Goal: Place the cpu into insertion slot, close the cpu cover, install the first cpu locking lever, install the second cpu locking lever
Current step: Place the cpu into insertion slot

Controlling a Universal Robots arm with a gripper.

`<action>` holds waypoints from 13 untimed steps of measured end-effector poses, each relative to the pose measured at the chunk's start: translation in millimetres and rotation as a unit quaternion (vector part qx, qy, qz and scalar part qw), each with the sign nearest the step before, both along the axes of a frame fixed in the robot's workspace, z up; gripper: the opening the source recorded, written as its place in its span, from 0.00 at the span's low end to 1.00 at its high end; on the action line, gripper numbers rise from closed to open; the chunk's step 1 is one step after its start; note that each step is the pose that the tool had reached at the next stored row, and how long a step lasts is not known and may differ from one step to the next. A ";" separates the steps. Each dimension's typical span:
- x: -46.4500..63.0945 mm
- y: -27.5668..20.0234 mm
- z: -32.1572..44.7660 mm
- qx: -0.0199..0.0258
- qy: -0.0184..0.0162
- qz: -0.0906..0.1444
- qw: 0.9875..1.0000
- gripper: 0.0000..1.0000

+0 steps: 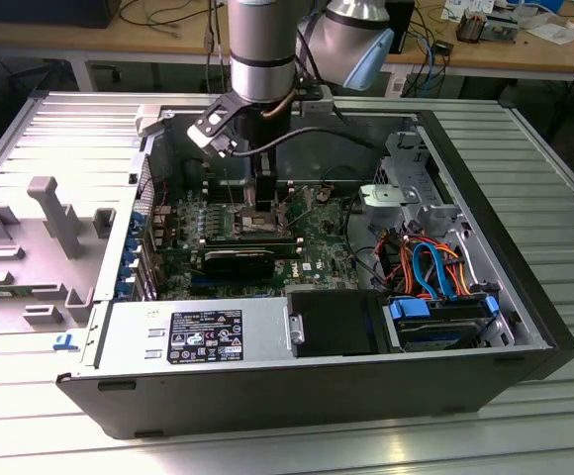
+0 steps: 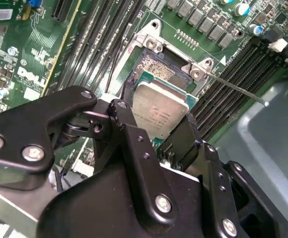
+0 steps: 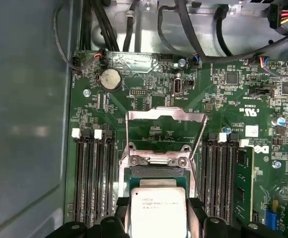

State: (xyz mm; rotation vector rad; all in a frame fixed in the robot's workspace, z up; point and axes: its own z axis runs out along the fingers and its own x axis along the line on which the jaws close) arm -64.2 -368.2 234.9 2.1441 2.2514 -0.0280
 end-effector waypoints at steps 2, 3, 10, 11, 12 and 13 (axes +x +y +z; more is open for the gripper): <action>-2.4 0.0 -24.5 0.000 0.000 -0.010 1.000 0.55; -2.7 0.0 -26.5 0.000 0.000 -0.012 1.000 0.55; -3.0 -0.5 -31.9 0.000 0.000 -0.023 1.000 0.55; -3.0 -0.5 -32.2 0.000 0.000 -0.025 1.000 0.55; -3.0 -0.6 -32.5 0.000 0.000 -0.027 1.000 0.55; -3.0 -0.7 -32.8 0.000 0.000 -0.029 1.000 0.55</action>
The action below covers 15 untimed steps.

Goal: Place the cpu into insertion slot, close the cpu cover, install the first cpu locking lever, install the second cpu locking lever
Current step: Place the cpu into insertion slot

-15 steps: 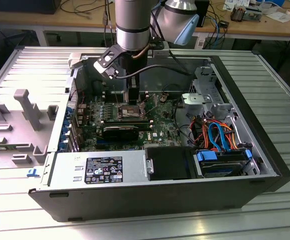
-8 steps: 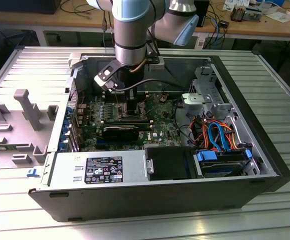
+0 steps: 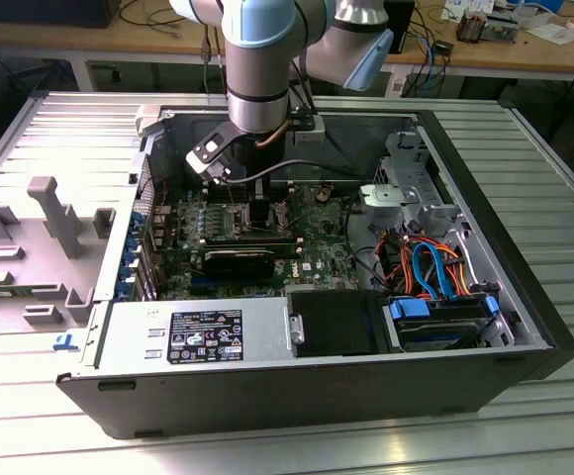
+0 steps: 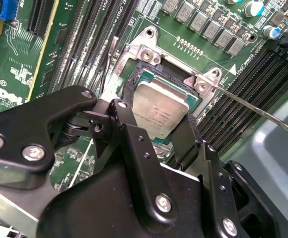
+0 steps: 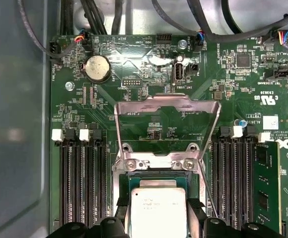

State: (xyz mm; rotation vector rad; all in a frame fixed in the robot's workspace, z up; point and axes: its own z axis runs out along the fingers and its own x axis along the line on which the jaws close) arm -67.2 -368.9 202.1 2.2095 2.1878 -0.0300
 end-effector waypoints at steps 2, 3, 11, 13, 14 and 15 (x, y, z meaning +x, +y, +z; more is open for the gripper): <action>0.1 -0.4 -0.6 0.000 0.000 -0.004 1.000 0.55; 0.1 -0.7 -0.9 0.000 0.000 -0.006 1.000 0.55; 0.5 -2.7 -1.5 0.000 0.000 -0.009 1.000 0.55; 0.8 -2.7 -1.8 0.000 0.000 -0.007 1.000 0.55; 0.9 -2.7 -1.9 0.000 0.000 -0.006 1.000 0.55; 0.9 -2.7 -2.1 0.000 0.000 -0.004 1.000 0.55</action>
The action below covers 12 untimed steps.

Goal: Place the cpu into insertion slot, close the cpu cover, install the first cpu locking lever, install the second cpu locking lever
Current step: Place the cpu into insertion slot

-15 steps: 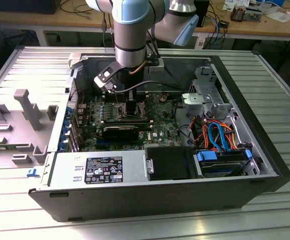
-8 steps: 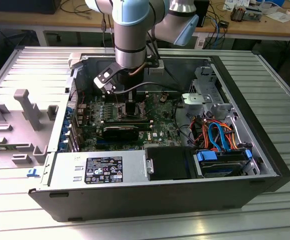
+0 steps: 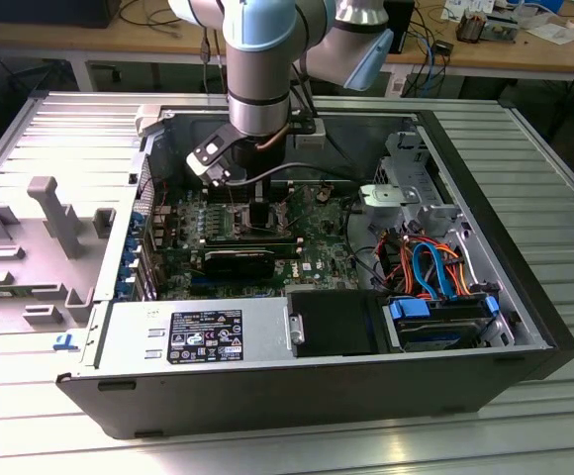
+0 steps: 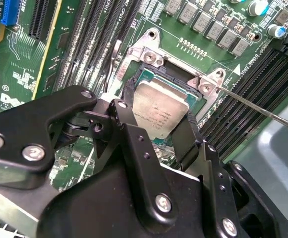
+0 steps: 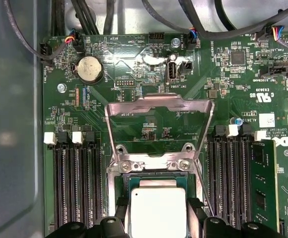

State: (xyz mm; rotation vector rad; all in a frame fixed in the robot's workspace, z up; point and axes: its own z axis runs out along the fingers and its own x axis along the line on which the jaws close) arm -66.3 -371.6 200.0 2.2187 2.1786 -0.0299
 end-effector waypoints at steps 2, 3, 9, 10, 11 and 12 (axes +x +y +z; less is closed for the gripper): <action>0.1 0.0 -0.5 0.000 0.000 0.006 1.000 0.55; 0.1 0.0 -0.5 0.000 0.000 0.006 1.000 0.55; 0.1 0.0 -0.6 0.000 0.000 0.006 1.000 0.55; 0.1 0.0 -0.6 0.000 0.000 0.006 1.000 0.55; 0.1 0.0 -0.7 0.000 0.000 0.006 1.000 0.55; 0.1 0.0 -0.7 0.000 0.000 0.006 1.000 0.56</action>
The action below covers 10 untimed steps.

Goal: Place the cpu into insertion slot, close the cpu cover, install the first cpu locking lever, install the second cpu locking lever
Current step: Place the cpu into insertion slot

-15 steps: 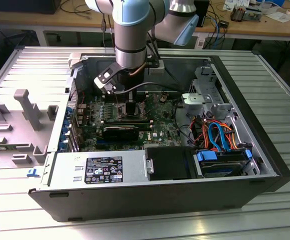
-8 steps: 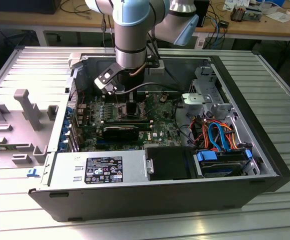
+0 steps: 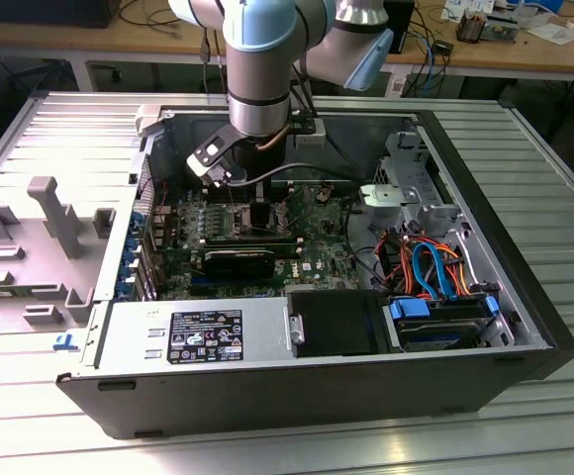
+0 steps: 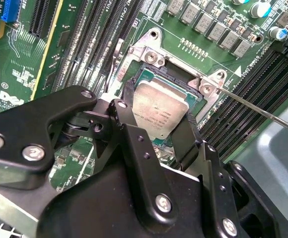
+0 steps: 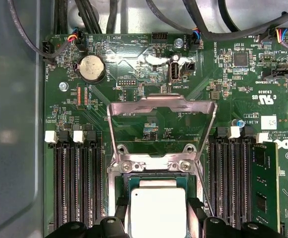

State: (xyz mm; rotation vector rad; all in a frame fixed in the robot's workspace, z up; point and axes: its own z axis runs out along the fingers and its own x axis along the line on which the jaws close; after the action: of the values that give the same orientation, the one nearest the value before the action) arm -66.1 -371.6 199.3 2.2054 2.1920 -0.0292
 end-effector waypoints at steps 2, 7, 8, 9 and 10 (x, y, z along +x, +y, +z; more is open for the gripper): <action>0.0 0.0 -0.1 0.000 0.000 0.000 1.000 0.62; 0.0 0.0 0.0 0.000 0.000 0.000 1.000 0.62; 0.2 0.0 0.0 0.000 0.000 0.000 1.000 0.62; 0.9 0.1 0.0 0.000 0.000 0.000 1.000 0.62; 1.4 0.3 -0.1 0.000 0.000 0.000 1.000 0.62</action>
State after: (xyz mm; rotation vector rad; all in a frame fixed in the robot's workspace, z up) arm -64.8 -371.3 199.2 2.2052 2.1922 -0.0294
